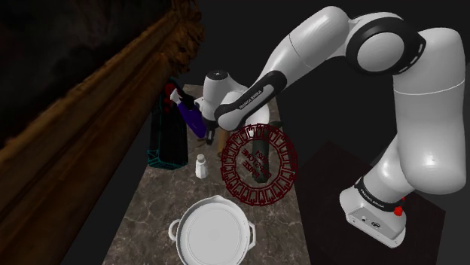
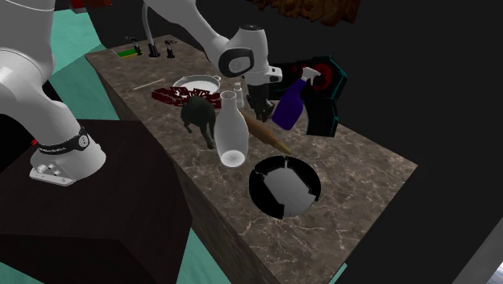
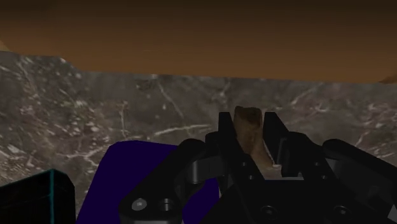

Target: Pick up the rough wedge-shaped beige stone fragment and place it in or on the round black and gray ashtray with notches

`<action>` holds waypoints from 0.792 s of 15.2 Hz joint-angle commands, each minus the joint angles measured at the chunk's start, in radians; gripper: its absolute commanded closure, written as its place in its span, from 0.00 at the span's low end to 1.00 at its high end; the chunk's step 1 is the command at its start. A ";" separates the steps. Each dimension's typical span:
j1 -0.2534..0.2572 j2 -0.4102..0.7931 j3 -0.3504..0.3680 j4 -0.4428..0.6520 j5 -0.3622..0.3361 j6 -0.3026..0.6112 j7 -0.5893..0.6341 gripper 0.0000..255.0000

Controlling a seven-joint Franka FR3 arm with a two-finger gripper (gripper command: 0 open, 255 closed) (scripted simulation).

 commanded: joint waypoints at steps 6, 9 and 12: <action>-0.011 -0.069 0.013 -0.005 0.015 -0.065 -0.013 1.00; -0.014 -0.098 0.018 -0.005 0.022 -0.094 -0.019 1.00; -0.018 -0.126 0.022 -0.002 0.029 -0.124 -0.024 1.00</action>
